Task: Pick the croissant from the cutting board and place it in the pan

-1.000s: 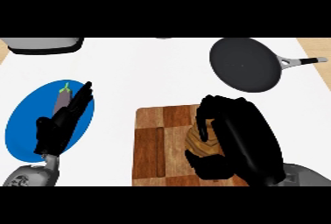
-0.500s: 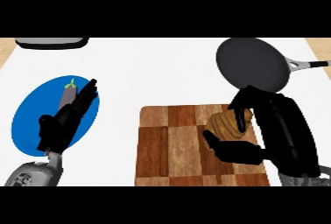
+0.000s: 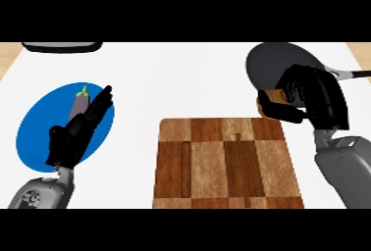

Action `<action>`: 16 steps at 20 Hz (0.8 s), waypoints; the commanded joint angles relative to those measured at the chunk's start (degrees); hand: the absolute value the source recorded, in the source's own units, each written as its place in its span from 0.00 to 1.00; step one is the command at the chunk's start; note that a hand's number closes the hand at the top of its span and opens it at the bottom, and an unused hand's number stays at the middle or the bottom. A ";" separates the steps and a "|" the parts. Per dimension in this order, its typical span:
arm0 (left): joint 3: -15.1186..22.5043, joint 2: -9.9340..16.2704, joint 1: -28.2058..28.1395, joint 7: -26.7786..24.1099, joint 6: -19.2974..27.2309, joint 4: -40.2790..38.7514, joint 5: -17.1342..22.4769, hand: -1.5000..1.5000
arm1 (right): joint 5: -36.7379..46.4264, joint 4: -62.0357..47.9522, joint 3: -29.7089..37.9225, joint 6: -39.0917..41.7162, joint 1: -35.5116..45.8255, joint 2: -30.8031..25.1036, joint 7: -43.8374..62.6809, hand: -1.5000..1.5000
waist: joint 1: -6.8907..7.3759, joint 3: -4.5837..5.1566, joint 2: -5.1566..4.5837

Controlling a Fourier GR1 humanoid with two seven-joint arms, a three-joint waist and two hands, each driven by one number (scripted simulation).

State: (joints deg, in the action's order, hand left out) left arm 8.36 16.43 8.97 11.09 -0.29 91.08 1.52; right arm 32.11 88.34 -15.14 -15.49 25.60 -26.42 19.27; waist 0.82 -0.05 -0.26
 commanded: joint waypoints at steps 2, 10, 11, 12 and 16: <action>-0.88 -0.97 2.90 0.98 -1.01 -1.96 0.50 0.50 | 1.76 -18.78 4.92 -6.61 4.04 2.03 -12.18 1.00 | 0.13 0.00 -0.23; -1.91 -0.97 0.61 2.08 -2.64 1.37 0.19 0.50 | -1.24 -45.84 13.57 -7.18 19.33 3.84 -27.70 1.00 | 0.47 0.01 -0.07; -1.99 -1.15 2.52 0.73 -2.69 -1.18 -0.26 0.50 | 0.60 -50.80 12.97 -11.10 21.26 6.39 -29.11 1.00 | 0.96 0.00 -0.34; -1.77 -1.83 4.60 3.40 -1.07 -0.80 -1.31 0.50 | -1.43 -53.63 15.64 -9.00 22.63 3.01 -32.10 1.00 | 1.02 -0.03 -0.44; -1.77 -1.37 0.19 2.50 -2.95 1.27 -0.50 0.50 | -1.29 -63.90 18.65 -13.09 25.92 3.48 -38.79 1.00 | 1.60 -0.05 -0.53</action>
State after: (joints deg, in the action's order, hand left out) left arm 6.90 15.15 10.16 12.56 -2.59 91.40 0.70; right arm 31.05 34.38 0.54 -25.96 47.59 -23.07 -13.49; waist 2.01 -0.08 -0.67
